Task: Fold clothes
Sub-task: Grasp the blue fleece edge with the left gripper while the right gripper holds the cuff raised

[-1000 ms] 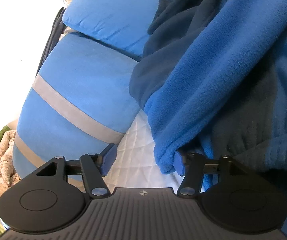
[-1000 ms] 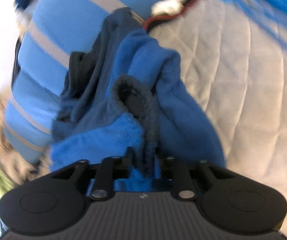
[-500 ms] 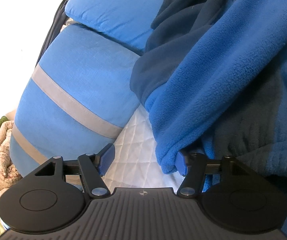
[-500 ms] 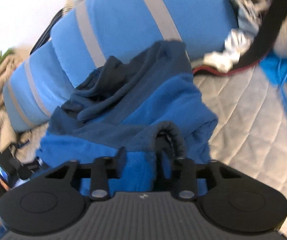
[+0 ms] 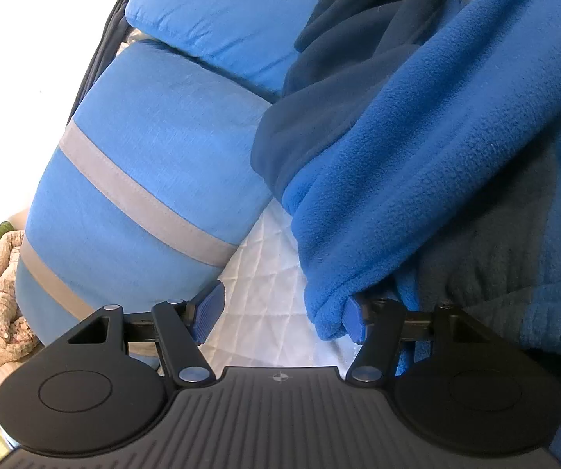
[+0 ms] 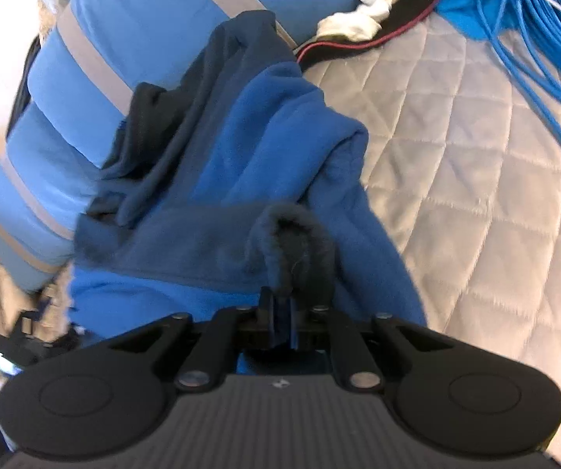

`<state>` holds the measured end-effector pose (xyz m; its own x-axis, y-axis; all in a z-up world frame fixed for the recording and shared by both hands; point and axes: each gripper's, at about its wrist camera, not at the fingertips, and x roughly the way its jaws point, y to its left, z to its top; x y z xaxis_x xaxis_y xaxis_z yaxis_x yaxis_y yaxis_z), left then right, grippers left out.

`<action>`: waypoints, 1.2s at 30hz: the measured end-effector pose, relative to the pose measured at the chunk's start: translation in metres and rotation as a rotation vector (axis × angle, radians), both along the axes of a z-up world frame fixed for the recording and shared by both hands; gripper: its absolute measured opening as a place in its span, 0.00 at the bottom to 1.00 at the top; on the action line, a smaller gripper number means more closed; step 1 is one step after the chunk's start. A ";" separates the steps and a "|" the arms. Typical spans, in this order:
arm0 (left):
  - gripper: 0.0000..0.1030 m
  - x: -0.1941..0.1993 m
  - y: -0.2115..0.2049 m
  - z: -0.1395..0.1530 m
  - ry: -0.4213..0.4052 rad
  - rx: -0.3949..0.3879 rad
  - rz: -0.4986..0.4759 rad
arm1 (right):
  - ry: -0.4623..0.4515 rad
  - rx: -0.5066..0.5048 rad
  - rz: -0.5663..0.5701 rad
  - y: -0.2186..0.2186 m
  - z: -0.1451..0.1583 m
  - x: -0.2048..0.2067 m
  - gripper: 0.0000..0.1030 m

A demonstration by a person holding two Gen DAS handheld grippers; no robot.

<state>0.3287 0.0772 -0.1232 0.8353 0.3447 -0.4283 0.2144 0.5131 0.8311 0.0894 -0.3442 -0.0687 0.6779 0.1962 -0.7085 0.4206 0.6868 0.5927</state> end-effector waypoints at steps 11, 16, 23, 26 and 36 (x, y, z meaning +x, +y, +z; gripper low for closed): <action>0.56 0.002 0.000 0.001 -0.003 -0.030 0.031 | -0.004 -0.006 0.013 -0.015 0.028 -0.017 0.57; 0.57 0.001 -0.001 0.000 -0.009 -0.030 0.037 | -0.018 0.080 0.008 -0.020 0.009 -0.009 0.61; 0.57 0.001 -0.001 0.000 -0.013 -0.027 0.035 | -0.090 0.090 -0.010 -0.018 0.002 0.001 0.14; 0.57 0.001 0.000 -0.001 -0.015 -0.021 0.033 | -0.173 -0.019 -0.004 -0.012 0.027 -0.002 0.13; 0.63 -0.004 0.002 0.006 -0.001 0.000 0.011 | -0.009 -0.138 0.031 -0.001 0.018 0.015 0.15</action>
<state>0.3245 0.0792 -0.1168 0.8320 0.3542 -0.4270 0.2074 0.5154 0.8315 0.1039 -0.3452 -0.0511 0.6796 0.1181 -0.7241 0.3930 0.7749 0.4951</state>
